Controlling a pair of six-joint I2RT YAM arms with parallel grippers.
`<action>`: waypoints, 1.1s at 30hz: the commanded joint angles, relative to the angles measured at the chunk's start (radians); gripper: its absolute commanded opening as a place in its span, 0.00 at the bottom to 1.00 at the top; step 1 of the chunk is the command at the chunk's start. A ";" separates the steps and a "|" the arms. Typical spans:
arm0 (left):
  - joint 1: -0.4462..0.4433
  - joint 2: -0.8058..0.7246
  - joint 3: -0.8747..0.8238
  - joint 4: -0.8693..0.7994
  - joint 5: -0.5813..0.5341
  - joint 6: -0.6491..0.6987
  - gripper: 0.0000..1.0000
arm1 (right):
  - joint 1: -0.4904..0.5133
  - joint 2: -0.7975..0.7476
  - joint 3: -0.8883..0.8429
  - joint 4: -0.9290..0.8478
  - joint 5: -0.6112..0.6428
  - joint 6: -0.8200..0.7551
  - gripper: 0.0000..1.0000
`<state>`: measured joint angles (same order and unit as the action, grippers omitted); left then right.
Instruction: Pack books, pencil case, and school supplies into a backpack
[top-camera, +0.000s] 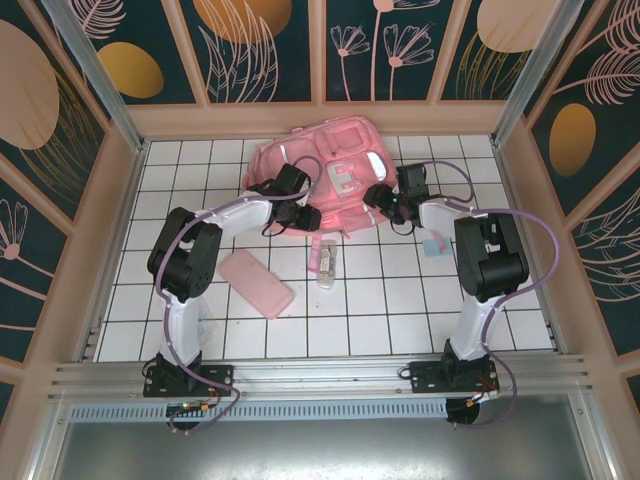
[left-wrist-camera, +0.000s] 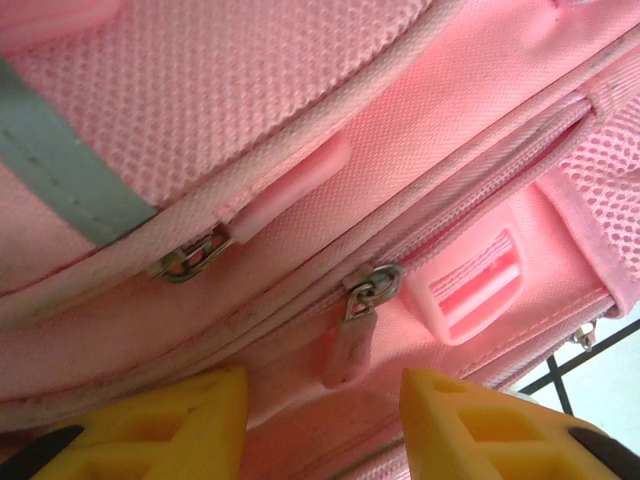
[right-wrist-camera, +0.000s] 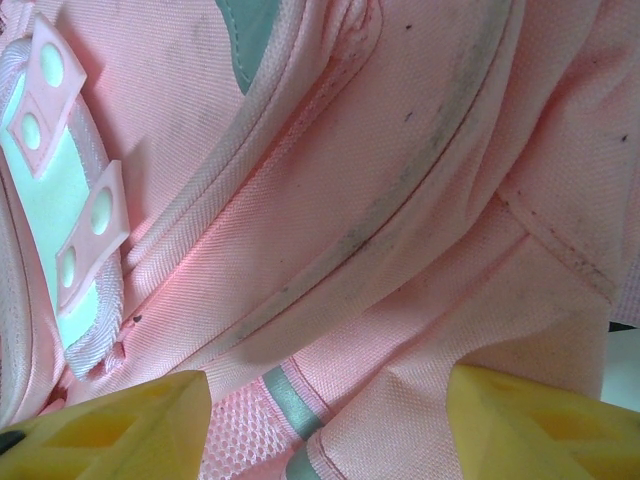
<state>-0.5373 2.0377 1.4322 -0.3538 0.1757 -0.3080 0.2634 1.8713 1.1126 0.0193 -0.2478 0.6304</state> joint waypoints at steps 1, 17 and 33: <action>-0.009 0.043 0.032 0.033 0.005 -0.020 0.45 | 0.004 0.031 0.011 -0.014 0.024 -0.008 0.64; -0.043 0.217 0.081 0.018 -0.231 -0.140 0.39 | 0.009 0.039 0.004 -0.007 0.018 -0.005 0.64; -0.043 0.050 0.107 -0.105 -0.058 -0.087 0.00 | -0.002 0.042 0.003 -0.019 0.031 -0.018 0.63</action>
<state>-0.5789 2.1441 1.5349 -0.3649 0.0414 -0.4206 0.2630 1.8824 1.1126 0.0299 -0.2348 0.6296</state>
